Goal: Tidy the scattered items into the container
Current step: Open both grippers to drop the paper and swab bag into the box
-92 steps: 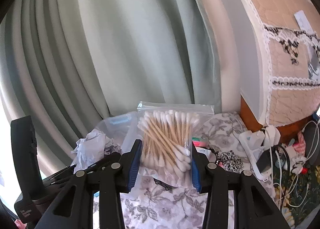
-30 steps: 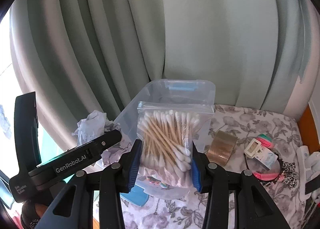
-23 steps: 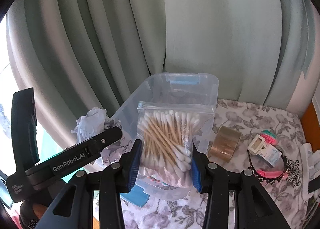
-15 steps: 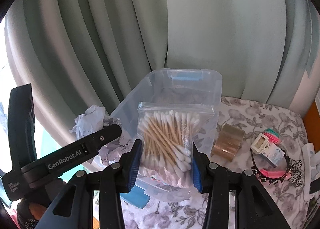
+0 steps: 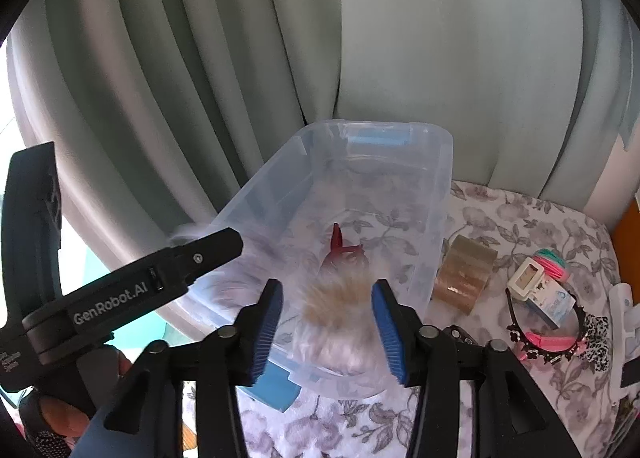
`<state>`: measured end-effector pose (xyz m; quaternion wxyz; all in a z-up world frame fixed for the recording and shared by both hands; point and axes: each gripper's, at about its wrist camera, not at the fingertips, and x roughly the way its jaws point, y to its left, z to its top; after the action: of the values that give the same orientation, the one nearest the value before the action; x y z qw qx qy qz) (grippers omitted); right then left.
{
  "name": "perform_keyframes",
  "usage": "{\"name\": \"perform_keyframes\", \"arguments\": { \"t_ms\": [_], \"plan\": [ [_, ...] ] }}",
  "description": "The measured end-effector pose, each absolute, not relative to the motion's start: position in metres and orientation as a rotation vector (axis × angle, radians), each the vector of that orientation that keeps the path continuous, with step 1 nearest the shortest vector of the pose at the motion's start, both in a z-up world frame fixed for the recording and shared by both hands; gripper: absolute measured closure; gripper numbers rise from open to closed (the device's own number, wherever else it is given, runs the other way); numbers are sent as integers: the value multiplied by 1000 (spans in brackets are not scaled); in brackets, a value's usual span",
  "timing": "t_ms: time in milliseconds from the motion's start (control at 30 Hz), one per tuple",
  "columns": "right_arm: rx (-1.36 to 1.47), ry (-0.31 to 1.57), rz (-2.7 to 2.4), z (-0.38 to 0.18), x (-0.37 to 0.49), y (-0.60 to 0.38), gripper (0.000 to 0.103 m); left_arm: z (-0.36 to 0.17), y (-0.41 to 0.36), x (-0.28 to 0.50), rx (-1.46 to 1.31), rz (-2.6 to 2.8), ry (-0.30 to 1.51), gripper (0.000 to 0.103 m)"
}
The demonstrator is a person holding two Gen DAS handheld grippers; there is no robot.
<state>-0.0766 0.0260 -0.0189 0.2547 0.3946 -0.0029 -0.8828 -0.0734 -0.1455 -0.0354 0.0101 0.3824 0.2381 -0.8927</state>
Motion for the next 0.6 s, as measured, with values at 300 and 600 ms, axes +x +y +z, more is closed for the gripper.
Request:
{"name": "perform_keyframes", "arguments": {
  "t_ms": [300,600],
  "plan": [
    [1080,-7,-2408,-20,-73,28,39,-34,-142,-79,1198,-2787,737,22],
    [1054,-27,-2438,-15,-65,44,14,-28,-140,-74,1197,-2778,705,17]
  ]
}}
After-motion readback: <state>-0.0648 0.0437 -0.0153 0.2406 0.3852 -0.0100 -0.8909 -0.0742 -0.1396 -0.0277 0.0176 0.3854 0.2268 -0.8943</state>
